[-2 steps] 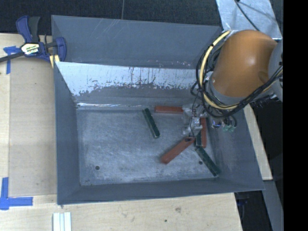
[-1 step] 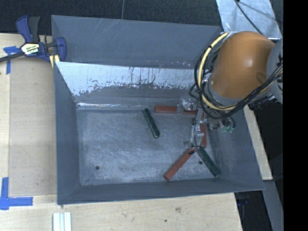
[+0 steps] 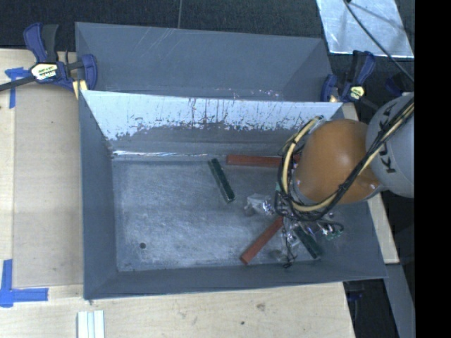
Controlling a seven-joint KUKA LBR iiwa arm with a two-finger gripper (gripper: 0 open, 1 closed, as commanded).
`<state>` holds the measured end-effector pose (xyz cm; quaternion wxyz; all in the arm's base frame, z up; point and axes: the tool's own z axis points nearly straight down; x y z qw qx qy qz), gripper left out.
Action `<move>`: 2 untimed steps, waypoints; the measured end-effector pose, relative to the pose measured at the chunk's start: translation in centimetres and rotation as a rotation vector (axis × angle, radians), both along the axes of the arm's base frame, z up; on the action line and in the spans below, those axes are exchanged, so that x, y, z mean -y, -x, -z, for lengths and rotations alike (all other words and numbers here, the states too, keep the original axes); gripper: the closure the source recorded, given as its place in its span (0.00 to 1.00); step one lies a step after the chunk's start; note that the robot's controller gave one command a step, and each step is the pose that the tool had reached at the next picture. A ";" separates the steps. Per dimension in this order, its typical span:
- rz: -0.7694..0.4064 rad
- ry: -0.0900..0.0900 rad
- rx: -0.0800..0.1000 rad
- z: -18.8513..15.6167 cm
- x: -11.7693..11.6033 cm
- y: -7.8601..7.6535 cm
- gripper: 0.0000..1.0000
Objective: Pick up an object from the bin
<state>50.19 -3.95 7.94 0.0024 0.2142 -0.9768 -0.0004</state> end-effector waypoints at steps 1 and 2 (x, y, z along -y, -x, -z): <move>0.002 -0.001 0.007 -0.3 -0.1 -0.2 1.00; -0.007 0.000 0.010 -14.9 1.8 -1.6 1.00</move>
Offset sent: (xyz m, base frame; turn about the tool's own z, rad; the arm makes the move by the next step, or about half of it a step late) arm 0.0000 0.0000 0.0000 0.0000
